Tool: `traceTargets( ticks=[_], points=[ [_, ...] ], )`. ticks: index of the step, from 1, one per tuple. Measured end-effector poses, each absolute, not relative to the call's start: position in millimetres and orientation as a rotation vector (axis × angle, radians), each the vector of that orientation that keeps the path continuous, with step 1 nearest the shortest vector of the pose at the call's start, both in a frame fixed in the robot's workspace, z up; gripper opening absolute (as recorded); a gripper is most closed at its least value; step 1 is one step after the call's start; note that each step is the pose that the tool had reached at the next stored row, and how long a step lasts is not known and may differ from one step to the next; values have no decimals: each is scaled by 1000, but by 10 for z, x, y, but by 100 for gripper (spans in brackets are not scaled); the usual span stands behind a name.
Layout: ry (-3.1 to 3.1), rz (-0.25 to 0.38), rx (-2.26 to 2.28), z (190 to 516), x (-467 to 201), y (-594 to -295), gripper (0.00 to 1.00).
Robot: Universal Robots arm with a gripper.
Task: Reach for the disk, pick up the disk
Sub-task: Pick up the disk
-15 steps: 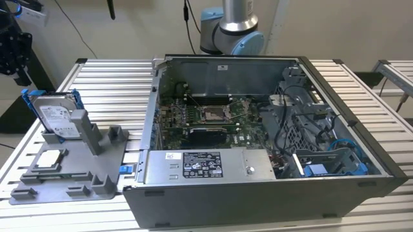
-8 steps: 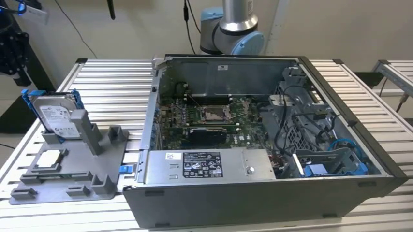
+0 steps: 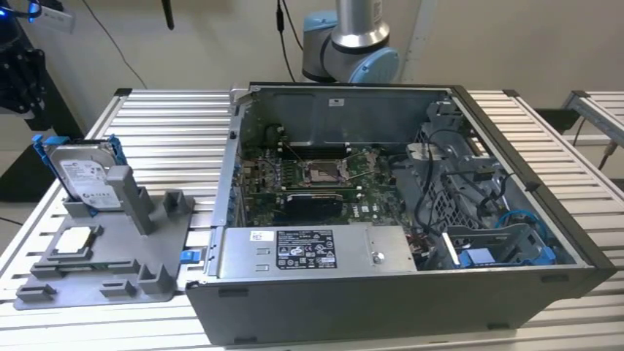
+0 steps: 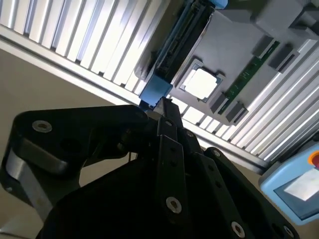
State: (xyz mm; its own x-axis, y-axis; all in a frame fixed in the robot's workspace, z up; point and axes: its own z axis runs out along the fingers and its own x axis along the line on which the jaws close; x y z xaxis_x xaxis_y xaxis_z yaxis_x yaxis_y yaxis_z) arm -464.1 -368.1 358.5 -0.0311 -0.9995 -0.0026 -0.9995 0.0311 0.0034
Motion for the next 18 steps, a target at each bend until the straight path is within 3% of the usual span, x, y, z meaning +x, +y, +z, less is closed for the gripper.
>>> traceTargets(
  ticks=[2,3,18],
  points=[
    [-2255,-6,2186,3584,-4641,-3681,0],
    [-2255,-6,2186,3585,-4641,-3681,100],
    [-2255,-5,2185,3583,-4641,-3681,100]
  ],
)
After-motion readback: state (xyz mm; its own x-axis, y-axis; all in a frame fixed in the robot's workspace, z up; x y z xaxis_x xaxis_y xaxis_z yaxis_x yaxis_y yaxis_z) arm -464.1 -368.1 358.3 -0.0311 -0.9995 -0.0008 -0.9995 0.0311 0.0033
